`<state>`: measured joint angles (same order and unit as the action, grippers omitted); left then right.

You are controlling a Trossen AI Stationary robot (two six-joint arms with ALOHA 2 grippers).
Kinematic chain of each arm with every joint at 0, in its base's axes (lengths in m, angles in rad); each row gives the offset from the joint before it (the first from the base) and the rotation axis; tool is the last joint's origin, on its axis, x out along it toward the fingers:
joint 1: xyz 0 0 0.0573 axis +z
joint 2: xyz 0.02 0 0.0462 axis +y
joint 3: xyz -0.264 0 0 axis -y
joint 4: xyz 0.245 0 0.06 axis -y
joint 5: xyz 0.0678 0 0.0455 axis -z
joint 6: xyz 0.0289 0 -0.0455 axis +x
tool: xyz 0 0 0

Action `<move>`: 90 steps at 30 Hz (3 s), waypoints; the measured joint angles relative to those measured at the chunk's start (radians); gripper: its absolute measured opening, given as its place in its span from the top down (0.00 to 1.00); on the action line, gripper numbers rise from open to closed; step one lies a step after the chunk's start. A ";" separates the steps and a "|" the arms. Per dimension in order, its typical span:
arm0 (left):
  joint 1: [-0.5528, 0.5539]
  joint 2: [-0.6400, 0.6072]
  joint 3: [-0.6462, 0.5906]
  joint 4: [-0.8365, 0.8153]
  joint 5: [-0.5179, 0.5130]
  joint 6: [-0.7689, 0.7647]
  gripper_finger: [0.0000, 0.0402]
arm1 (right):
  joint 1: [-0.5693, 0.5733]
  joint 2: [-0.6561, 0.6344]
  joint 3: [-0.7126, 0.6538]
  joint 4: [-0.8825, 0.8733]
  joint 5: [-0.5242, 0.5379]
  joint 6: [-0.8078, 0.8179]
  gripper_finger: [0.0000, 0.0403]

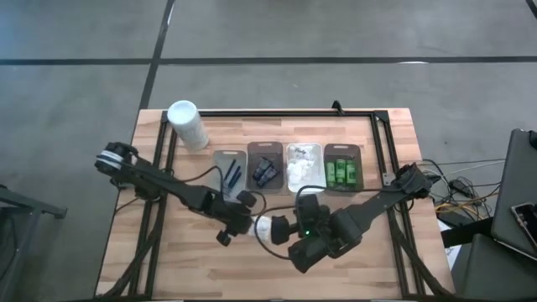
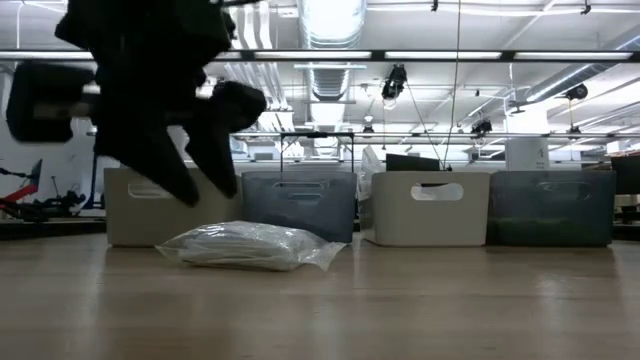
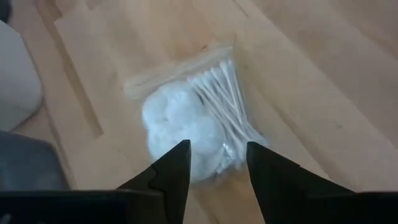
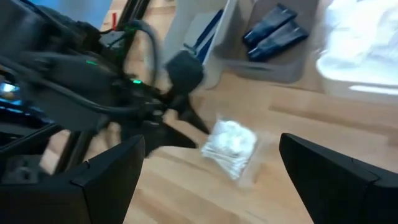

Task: Pick & Place Travel size toiletries
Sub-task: Put the transparent cotton pack into the white bin

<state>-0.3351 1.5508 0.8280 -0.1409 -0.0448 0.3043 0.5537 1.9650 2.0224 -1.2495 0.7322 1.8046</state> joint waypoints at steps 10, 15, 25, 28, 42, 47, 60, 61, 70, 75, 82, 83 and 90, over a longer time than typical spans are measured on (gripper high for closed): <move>-0.001 0.165 0.054 0.046 0.020 -0.181 0.60 | 0.000 0.018 0.000 0.079 0.000 0.003 0.09; -0.002 0.172 0.108 0.081 0.219 -0.375 0.60 | 0.001 0.018 0.000 0.078 -0.001 -0.005 0.09; -0.002 0.028 0.139 0.054 0.118 -0.310 0.60 | 0.064 0.018 -0.047 0.078 -0.076 0.178 0.09; -0.003 0.022 0.100 -0.011 0.076 -0.232 0.60 | 0.102 0.032 -0.103 0.121 -0.158 0.332 0.09; -0.008 0.094 -0.043 0.122 0.084 -0.225 0.60 | 0.115 0.232 -0.191 0.421 -0.189 0.463 0.09; -0.020 0.123 -0.038 0.142 0.190 -0.249 0.60 | 0.099 0.245 -0.235 0.417 -0.213 0.467 0.09; -0.087 0.120 -0.001 0.157 0.229 -0.259 0.60 | 0.053 0.236 -0.389 0.578 -0.209 0.447 0.09; -0.088 0.119 0.003 0.156 0.226 -0.262 0.60 | 0.045 0.236 -0.407 0.604 -0.209 0.445 0.09; -0.089 0.118 0.001 0.123 0.206 -0.264 0.60 | -0.032 0.235 -0.441 0.664 -0.216 0.294 0.09; -0.089 0.121 0.000 0.123 0.203 -0.260 0.60 | -0.057 0.254 -0.440 0.690 -0.260 0.255 0.09; -0.089 0.126 0.000 0.127 0.187 -0.250 0.60 | -0.067 0.265 -0.441 0.766 -0.265 0.196 0.20; -0.089 0.129 0.000 0.124 0.182 -0.249 0.60 | -0.068 0.266 -0.441 0.782 -0.269 0.179 0.23; -0.088 0.165 0.000 0.129 0.178 -0.249 0.60 | -0.073 0.271 -0.443 0.825 -0.282 0.116 0.42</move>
<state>-0.4229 1.7159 0.8284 -0.0120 0.1329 0.0555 0.4807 2.2360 1.5799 -0.4247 0.4499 1.9210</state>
